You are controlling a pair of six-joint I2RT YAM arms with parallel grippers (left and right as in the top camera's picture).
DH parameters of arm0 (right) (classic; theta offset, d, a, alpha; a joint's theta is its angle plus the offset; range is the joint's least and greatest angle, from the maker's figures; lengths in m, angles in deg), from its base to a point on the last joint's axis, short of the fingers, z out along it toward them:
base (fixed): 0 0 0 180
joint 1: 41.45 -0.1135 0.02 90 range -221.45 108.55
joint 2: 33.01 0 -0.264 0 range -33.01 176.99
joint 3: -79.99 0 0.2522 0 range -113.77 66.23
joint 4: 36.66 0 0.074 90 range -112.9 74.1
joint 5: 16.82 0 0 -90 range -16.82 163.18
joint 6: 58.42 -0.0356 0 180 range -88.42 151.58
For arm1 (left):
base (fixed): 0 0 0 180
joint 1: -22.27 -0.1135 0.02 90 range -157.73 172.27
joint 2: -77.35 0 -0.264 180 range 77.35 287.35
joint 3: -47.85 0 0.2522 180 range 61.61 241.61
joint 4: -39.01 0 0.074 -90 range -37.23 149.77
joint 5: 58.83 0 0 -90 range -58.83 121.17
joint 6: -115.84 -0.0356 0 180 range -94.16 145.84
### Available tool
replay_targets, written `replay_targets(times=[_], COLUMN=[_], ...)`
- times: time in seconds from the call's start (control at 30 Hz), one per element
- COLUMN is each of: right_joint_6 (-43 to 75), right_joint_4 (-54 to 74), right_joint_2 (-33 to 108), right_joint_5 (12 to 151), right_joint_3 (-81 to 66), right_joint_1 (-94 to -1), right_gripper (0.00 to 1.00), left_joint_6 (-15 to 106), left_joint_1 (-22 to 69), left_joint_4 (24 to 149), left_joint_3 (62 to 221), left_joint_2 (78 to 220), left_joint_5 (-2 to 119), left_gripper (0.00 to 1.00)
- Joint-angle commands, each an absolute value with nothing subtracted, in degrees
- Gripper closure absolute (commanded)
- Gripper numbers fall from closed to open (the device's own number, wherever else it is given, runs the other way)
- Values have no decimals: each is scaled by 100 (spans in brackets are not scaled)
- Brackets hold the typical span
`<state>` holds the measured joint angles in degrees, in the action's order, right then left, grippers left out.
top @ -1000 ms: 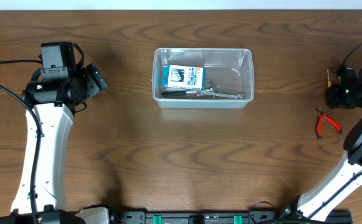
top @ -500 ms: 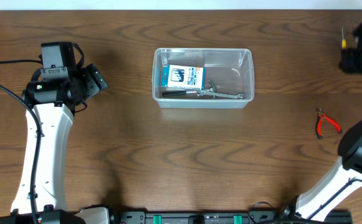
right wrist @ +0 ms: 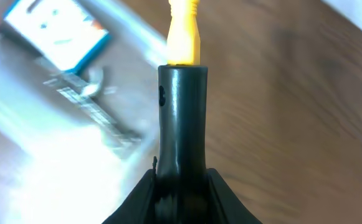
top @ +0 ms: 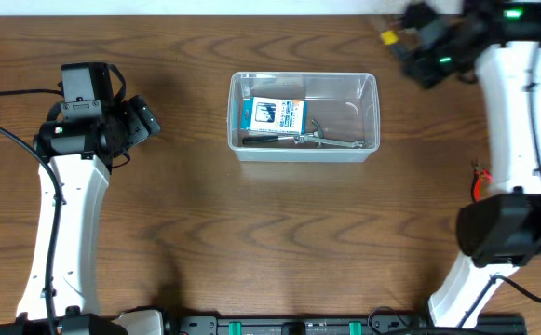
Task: Pack container
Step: 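Carry the screwdriver over the container and lower it inside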
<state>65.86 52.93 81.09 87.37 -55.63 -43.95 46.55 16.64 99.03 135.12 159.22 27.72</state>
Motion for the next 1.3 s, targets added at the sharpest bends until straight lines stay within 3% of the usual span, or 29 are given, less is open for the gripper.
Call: replay_targets(times=[0.0, 0.33, 0.87, 1.13, 1.2, 1.27], right_joint_6=[7288, 7802, 7793, 7725, 7673, 7557], right_joint_4=[5476, 5658, 3973, 3590, 3551, 3477], right_joint_2=[7956, 7961, 7961, 7961, 7961, 7961], right_joint_5=[8792, 8110, 8110, 8110, 8110, 8101], right_joint_3=[-5644, -5458, -2772, -2322, -2322, -2322], right_joint_1=[-5079, -6268, -6307, -6301, -6301, -6296], right_gripper=[99, 99, 99, 99, 93, 59], left_joint_6=[4558, 4558, 4558, 4558, 4558, 4558], left_joint_1=[1640, 1640, 1640, 1640, 1640, 1640], left_joint_4=[9916, 9916, 9916, 9916, 9916, 9916], left_joint_3=[13479, 13479, 13479, 13479, 13479, 13479], left_joint_2=[15906, 15906, 15906, 15906, 15904, 15906], left_joint_5=[2681, 2681, 2681, 2681, 2681, 2681], left_gripper=[2, 2, 2, 2, 2, 2])
